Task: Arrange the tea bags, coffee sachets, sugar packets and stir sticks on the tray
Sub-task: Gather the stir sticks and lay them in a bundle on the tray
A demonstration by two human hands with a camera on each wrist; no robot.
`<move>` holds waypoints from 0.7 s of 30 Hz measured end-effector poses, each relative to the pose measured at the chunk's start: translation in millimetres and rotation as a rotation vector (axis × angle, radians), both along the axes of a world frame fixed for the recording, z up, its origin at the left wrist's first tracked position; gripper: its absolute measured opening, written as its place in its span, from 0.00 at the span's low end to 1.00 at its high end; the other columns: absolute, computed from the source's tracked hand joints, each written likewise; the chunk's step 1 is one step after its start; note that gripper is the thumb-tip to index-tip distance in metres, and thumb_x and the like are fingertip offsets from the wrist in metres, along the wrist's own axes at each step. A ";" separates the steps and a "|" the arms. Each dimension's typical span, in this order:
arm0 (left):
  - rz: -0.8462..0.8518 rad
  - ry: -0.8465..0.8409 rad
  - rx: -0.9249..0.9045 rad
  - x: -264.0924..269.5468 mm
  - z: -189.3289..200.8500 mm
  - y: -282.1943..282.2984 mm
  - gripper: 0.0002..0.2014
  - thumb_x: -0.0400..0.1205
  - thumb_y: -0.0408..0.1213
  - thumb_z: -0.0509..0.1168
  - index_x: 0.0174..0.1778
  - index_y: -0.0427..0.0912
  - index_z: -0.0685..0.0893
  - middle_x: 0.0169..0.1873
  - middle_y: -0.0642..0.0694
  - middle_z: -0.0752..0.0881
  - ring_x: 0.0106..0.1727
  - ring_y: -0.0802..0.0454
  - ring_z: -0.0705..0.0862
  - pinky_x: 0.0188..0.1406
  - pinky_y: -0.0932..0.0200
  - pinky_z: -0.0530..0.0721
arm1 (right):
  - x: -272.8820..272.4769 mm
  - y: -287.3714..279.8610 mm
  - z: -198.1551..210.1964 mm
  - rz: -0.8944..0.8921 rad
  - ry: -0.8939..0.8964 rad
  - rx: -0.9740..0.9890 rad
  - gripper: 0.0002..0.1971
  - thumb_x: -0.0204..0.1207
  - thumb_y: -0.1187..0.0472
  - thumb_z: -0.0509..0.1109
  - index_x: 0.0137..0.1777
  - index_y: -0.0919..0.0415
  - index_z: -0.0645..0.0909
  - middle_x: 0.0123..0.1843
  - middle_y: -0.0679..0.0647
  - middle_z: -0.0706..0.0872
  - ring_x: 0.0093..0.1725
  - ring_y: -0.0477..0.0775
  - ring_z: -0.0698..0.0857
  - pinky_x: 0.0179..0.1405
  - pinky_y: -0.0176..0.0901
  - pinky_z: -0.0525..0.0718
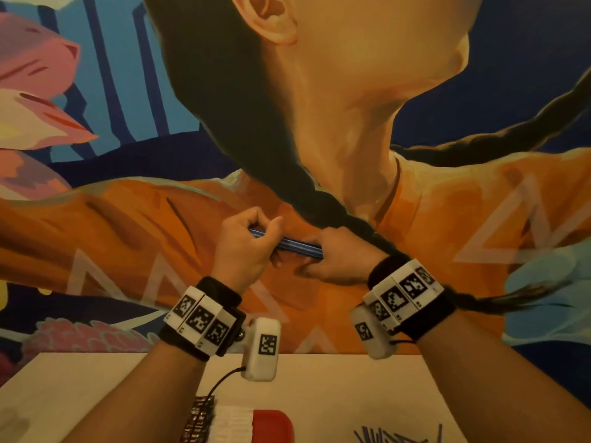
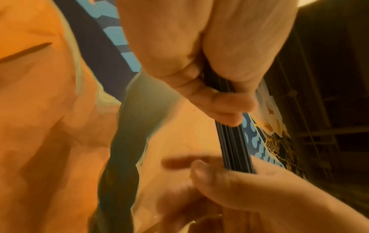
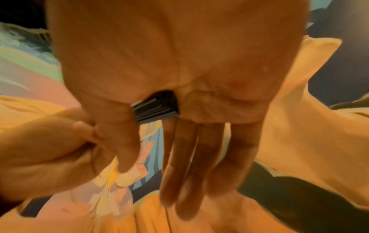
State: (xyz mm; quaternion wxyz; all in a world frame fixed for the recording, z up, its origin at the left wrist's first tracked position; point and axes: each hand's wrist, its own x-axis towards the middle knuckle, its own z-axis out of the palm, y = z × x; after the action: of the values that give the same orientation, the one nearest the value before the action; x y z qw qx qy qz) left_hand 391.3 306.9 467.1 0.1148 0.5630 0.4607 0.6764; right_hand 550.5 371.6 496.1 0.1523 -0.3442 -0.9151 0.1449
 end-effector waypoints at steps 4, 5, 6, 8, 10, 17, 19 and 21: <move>0.067 0.117 -0.017 -4.3 1.0 6.7 0.14 0.84 0.32 0.68 0.33 0.39 0.77 0.24 0.38 0.86 0.22 0.43 0.86 0.19 0.52 0.85 | -8.0 -4.9 -9.9 -0.124 0.053 -0.086 0.08 0.80 0.55 0.70 0.39 0.47 0.82 0.31 0.49 0.87 0.30 0.47 0.88 0.33 0.42 0.87; 0.070 0.116 -0.026 -6.1 0.6 7.9 0.14 0.84 0.32 0.68 0.33 0.39 0.77 0.23 0.39 0.86 0.22 0.43 0.86 0.19 0.52 0.84 | -9.4 -3.7 -12.9 -0.135 0.065 -0.073 0.08 0.81 0.56 0.69 0.39 0.47 0.82 0.32 0.48 0.86 0.30 0.47 0.86 0.31 0.41 0.85; 0.069 0.113 -0.033 -7.6 -0.3 9.1 0.14 0.84 0.32 0.68 0.33 0.38 0.77 0.23 0.38 0.86 0.22 0.42 0.86 0.19 0.52 0.84 | -10.7 -3.2 -16.1 -0.142 0.069 -0.056 0.08 0.81 0.56 0.69 0.39 0.47 0.82 0.35 0.48 0.85 0.33 0.47 0.85 0.32 0.42 0.84; 0.055 0.106 -0.044 -10.2 -4.4 11.9 0.14 0.85 0.33 0.68 0.33 0.38 0.77 0.24 0.38 0.86 0.23 0.40 0.86 0.19 0.51 0.84 | -13.2 -1.7 -23.7 -0.149 0.082 -0.044 0.06 0.80 0.56 0.69 0.43 0.46 0.84 0.42 0.48 0.87 0.39 0.49 0.86 0.41 0.47 0.87; 0.020 0.083 -0.068 -11.1 -10.2 14.1 0.13 0.84 0.37 0.69 0.35 0.38 0.78 0.27 0.38 0.86 0.24 0.41 0.86 0.19 0.53 0.84 | -16.4 3.9 -35.2 -0.164 0.096 -0.074 0.05 0.80 0.55 0.68 0.48 0.49 0.86 0.46 0.50 0.88 0.42 0.51 0.87 0.46 0.51 0.88; -0.240 -0.302 -0.355 -3.8 -73.0 26.2 0.22 0.74 0.53 0.70 0.57 0.40 0.82 0.49 0.41 0.89 0.49 0.46 0.91 0.51 0.52 0.90 | -22.9 15.8 -96.2 -0.305 0.181 -0.189 0.08 0.78 0.52 0.66 0.44 0.55 0.83 0.41 0.55 0.86 0.40 0.59 0.85 0.38 0.51 0.84; -0.312 -0.413 -0.403 8.4 -104.5 30.6 0.12 0.80 0.42 0.68 0.55 0.40 0.83 0.47 0.45 0.91 0.52 0.48 0.90 0.58 0.55 0.88 | -23.3 17.5 -118.7 -0.354 0.128 -0.214 0.06 0.79 0.56 0.64 0.43 0.56 0.80 0.41 0.57 0.83 0.41 0.63 0.82 0.37 0.47 0.76; -0.317 -0.556 -0.431 17.6 -136.7 35.2 0.08 0.85 0.33 0.64 0.58 0.38 0.83 0.47 0.46 0.92 0.55 0.49 0.89 0.61 0.57 0.86 | -23.7 17.3 -142.7 -0.385 0.075 -0.226 0.08 0.81 0.57 0.61 0.49 0.55 0.81 0.48 0.59 0.84 0.48 0.66 0.83 0.41 0.47 0.76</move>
State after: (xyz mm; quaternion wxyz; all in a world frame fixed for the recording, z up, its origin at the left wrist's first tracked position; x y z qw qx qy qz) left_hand 408.9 342.1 330.4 0.4543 0.3854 0.4508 0.6647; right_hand 526.8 388.9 353.3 0.1714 -0.5218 -0.8042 0.2272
